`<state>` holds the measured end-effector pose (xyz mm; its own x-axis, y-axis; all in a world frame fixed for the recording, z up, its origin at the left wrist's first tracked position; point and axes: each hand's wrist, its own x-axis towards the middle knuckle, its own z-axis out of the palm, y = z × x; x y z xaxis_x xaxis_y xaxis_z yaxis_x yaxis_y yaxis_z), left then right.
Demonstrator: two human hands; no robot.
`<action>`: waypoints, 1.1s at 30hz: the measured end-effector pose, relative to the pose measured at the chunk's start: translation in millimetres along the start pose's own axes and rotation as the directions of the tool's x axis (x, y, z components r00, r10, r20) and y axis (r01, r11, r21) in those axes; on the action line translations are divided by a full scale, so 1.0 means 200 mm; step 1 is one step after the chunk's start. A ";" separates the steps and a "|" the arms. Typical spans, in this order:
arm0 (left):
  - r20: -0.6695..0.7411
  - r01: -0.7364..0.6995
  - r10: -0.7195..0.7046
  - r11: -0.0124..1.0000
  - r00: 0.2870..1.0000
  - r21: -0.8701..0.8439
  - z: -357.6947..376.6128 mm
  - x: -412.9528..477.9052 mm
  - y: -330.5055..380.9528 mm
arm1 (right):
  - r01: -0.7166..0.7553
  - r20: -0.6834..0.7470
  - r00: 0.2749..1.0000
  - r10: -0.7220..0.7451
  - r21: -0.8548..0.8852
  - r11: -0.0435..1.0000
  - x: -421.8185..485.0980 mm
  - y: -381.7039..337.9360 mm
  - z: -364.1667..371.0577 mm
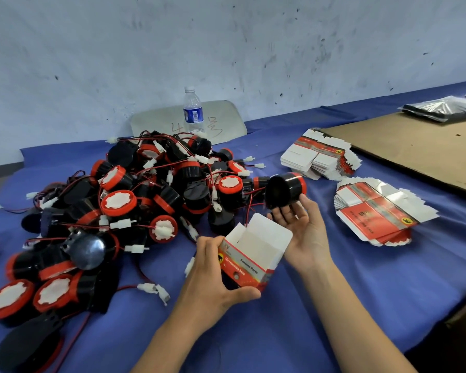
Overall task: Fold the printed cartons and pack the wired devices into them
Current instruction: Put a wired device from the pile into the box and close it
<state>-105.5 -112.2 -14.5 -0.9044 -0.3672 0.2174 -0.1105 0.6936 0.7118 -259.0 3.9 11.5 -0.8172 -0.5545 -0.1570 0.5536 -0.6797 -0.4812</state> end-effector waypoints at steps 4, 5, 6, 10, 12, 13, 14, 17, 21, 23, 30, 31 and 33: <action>0.032 0.086 -0.080 0.961 0.996 -0.263 -0.01 0.01 -0.02 | -0.072 0.054 0.996 0.076 -0.080 0.994 0.00 0.02 0.01; 0.033 0.083 -0.077 0.958 0.997 -0.274 -0.02 0.00 -0.02 | -0.098 0.058 0.993 0.104 -0.097 0.990 -0.01 0.03 0.01; 0.040 0.080 -0.072 0.956 0.997 -0.282 -0.02 0.00 -0.02 | -0.122 0.053 0.990 0.128 -0.105 0.987 -0.01 0.04 0.01; 0.080 0.097 -0.071 0.917 0.994 -0.386 0.00 -0.01 -0.01 | -0.153 0.094 0.982 0.164 -0.110 0.982 -0.01 0.03 0.01; 0.051 0.085 -0.070 0.898 0.996 -0.431 0.00 -0.02 0.00 | -0.175 0.145 0.971 0.188 -0.101 0.979 -0.01 0.03 0.01; 0.021 0.071 -0.069 0.893 0.997 -0.444 0.00 -0.01 0.00 | -0.181 0.173 0.966 0.195 -0.094 0.979 -0.01 0.04 0.01; -0.011 0.052 -0.064 0.890 0.998 -0.453 0.00 -0.01 0.00 | -0.183 0.189 0.962 0.196 -0.087 0.979 -0.01 0.04 0.01; -0.085 -0.022 -0.021 0.877 0.996 -0.479 -0.01 -0.02 0.00 | -0.186 0.198 0.962 0.186 -0.018 0.982 -0.02 0.03 0.02; -0.275 -0.125 -0.009 0.876 0.961 -0.466 -0.03 0.00 -0.01 | -0.125 0.151 0.984 0.100 0.171 0.977 -0.03 -0.01 0.00; -0.433 -0.152 -0.040 0.904 0.901 -0.400 -0.04 0.02 -0.04 | -0.089 0.152 0.987 0.060 0.189 0.978 -0.04 -0.03 -0.01; -0.424 -0.110 -0.054 0.929 0.904 -0.353 -0.01 0.05 -0.09 | -0.147 0.369 0.926 0.083 0.148 0.978 -0.07 -0.04 -0.01; -0.398 -0.097 -0.053 0.933 0.916 -0.347 0.00 0.05 -0.08 | -0.194 0.420 0.900 0.118 0.143 0.971 -0.09 -0.04 0.00; -0.396 -0.108 -0.019 0.949 0.918 -0.297 0.02 0.04 -0.08 | -0.252 0.484 0.859 0.169 0.112 0.961 -0.11 -0.04 0.02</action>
<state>-113.3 -123.7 -26.2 -0.6647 -0.5960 0.4505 0.1155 0.5137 0.8501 -244.0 19.6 23.2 -0.5308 -0.8232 0.2013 0.7560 -0.5673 -0.3266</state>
